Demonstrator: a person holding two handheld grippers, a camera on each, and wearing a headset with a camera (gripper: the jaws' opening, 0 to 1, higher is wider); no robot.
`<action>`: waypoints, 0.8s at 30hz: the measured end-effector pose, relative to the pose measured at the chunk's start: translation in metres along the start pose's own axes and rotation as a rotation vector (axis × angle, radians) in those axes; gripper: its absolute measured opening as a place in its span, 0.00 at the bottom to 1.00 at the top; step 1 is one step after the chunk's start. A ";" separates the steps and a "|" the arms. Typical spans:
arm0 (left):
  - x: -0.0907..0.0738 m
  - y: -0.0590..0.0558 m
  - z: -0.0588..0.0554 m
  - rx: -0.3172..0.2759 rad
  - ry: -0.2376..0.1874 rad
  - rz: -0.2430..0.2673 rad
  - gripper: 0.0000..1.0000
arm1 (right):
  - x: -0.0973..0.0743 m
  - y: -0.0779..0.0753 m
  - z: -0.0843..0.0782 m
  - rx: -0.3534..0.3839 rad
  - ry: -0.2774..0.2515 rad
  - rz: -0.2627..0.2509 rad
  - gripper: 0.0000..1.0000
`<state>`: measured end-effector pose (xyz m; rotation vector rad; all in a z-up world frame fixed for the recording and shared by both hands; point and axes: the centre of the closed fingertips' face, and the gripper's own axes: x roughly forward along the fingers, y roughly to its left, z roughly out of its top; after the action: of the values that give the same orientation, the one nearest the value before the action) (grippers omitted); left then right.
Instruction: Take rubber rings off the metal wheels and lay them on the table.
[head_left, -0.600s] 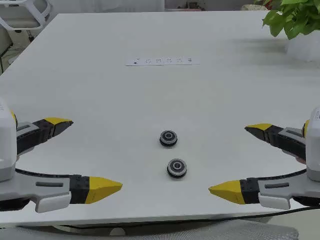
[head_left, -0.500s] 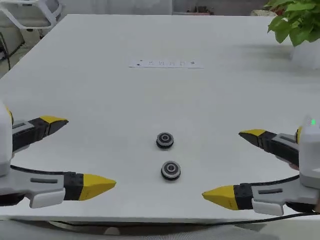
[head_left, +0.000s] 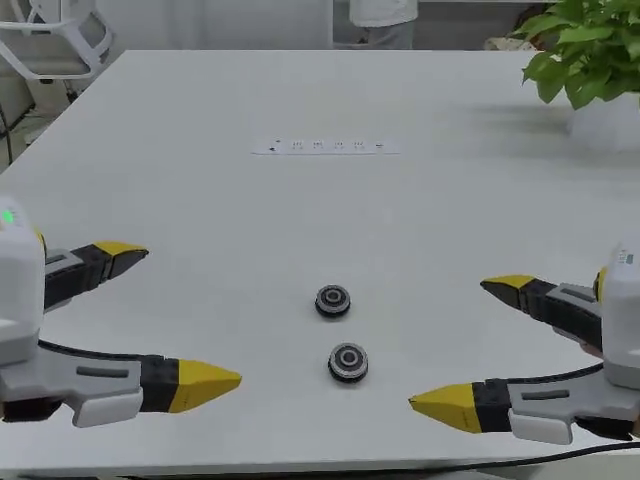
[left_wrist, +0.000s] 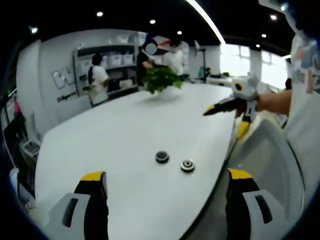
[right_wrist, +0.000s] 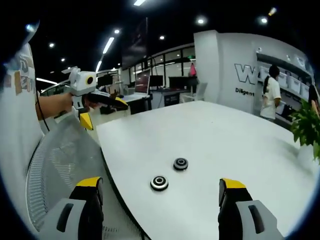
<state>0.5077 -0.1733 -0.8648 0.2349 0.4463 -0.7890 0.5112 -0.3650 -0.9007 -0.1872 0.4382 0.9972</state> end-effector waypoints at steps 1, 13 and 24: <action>0.000 0.001 0.000 0.005 0.000 0.001 1.00 | 0.000 0.000 -0.001 0.001 0.003 -0.002 0.96; 0.000 0.001 0.001 0.007 -0.012 -0.011 1.00 | -0.003 0.000 -0.003 -0.013 0.012 -0.037 0.96; 0.001 0.002 0.002 0.027 -0.008 -0.020 1.00 | -0.008 -0.006 -0.010 -0.018 0.029 -0.054 0.97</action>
<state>0.5101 -0.1731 -0.8636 0.2527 0.4316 -0.8153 0.5093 -0.3778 -0.9064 -0.2290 0.4487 0.9470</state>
